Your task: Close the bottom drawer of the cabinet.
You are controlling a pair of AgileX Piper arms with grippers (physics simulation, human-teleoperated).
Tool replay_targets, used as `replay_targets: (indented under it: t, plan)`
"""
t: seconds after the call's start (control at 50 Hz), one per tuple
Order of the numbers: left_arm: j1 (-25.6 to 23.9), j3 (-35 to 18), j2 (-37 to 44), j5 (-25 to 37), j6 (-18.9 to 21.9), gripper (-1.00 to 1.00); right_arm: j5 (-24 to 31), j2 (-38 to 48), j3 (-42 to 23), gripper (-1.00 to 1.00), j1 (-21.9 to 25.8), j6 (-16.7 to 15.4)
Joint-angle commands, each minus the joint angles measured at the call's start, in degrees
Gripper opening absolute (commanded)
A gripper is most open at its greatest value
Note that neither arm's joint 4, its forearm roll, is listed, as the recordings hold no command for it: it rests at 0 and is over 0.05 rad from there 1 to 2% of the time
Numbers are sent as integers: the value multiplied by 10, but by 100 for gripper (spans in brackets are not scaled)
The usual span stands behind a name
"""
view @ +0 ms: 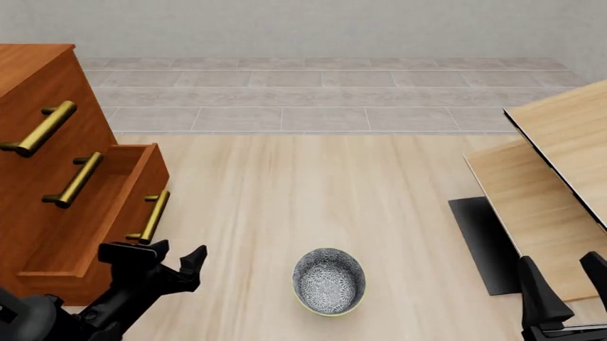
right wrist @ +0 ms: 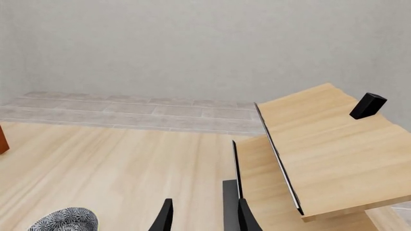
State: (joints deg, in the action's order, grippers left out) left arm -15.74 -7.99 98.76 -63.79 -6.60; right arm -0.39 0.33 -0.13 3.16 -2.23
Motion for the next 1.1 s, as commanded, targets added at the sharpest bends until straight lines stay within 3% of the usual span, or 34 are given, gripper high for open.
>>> replay_targets:
  t: [0.02, 0.54, 1.1]
  plan:
    - [30, -8, 25, -7, 20, 100, 0, 1, 0, 100, 1, 0]
    - [75, -8, 30, -1, 56, 100, -2, 4, 0, 100, 3, 1]
    - [111, -21, 23, 28, 69, 100, 1, -1, 0, 100, 1, -4]
